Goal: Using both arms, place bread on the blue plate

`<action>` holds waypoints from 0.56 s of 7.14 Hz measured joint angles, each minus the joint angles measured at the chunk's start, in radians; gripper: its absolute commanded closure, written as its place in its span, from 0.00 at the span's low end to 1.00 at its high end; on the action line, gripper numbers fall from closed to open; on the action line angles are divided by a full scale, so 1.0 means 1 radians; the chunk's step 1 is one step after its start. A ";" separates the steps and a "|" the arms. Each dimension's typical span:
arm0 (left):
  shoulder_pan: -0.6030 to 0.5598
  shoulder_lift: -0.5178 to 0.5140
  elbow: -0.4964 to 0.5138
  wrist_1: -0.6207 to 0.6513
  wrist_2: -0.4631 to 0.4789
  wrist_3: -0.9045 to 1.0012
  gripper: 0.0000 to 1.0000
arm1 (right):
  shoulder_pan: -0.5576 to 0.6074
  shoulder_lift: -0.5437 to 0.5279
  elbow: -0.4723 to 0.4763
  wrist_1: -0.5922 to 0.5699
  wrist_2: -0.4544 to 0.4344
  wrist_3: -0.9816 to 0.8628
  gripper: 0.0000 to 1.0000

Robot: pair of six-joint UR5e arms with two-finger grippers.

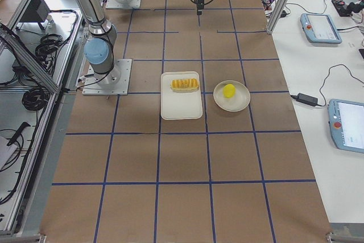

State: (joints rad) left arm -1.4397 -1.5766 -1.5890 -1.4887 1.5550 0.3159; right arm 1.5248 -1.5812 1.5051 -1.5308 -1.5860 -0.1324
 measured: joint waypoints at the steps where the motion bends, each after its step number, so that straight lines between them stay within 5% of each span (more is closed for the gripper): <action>1: 0.064 0.001 0.002 0.000 0.026 0.121 0.00 | -0.043 -0.003 0.037 -0.024 -0.025 -0.015 0.01; 4: 0.430 0.023 0.017 -0.048 0.000 0.645 0.00 | -0.218 -0.008 0.175 -0.122 -0.013 -0.098 0.04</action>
State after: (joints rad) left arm -1.0099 -1.5537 -1.5716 -1.5366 1.5550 0.9606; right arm 1.3064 -1.5892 1.6805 -1.6523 -1.5995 -0.2302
